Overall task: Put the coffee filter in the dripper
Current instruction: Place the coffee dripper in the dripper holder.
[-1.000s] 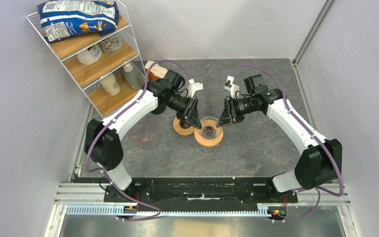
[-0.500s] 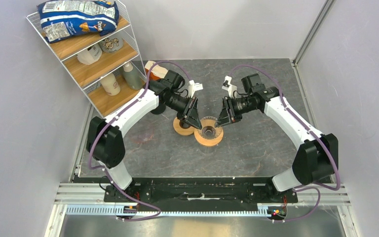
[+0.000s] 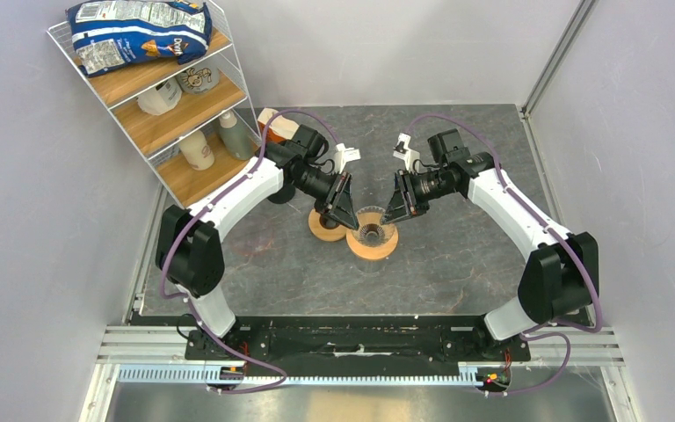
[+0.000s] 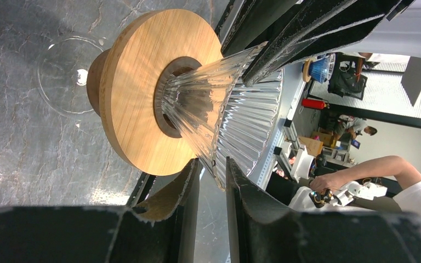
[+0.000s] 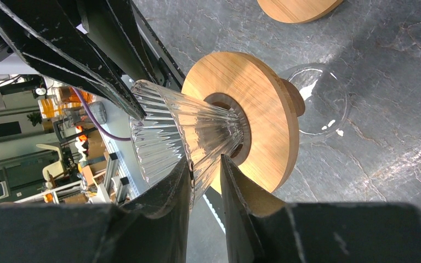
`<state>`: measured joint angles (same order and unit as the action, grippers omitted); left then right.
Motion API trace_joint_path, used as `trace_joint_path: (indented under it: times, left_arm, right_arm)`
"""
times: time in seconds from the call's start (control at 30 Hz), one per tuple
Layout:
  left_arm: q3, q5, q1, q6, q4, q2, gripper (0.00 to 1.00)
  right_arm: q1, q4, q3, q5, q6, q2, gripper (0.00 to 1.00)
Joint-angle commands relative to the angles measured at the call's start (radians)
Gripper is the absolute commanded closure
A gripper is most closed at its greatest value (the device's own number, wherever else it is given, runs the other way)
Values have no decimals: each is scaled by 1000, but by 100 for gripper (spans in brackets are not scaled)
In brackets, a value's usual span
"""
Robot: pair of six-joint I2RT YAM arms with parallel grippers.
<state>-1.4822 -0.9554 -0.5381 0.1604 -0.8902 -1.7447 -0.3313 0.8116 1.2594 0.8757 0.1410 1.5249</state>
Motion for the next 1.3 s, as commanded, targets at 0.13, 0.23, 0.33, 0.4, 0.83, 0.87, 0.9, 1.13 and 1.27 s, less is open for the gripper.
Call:
trace_joint_path:
  times: [0.13, 0.23, 0.33, 0.4, 0.83, 0.87, 0.9, 1.13, 1.27]
  left_arm:
    - [10, 141, 4, -59, 5, -38, 71]
    - [11, 158, 0, -64, 5, -39, 71]
    - [11, 172, -9, -62, 5, -39, 71]
    - [14, 179, -16, -61, 8, -36, 70]
    - [31, 227, -27, -56, 20, -55, 68]
    - [31, 227, -26, -56, 19, -55, 67]
    - [30, 228, -25, -58, 17, -53, 66]
    - [-48, 220, 15, -70, -6, -19, 49]
    - [-88, 200, 17, -80, -1, 30, 42]
  right_arm:
    - [-1, -62, -48, -124, -77, 21, 68]
    - [-1, -76, -62, -131, -96, 19, 68]
    - [0, -89, -81, -143, -117, 15, 68]
    - [-1, -102, -95, -154, -126, 9, 68]
    - [-1, -134, -123, -173, -133, 6, 67]
    - [-1, -134, -121, -173, -133, 6, 67]
    - [-1, -132, -117, -173, -132, 6, 66]
    - [-2, -104, -55, -138, -127, -5, 55]
    - [-3, -92, -19, -110, -129, -27, 46]
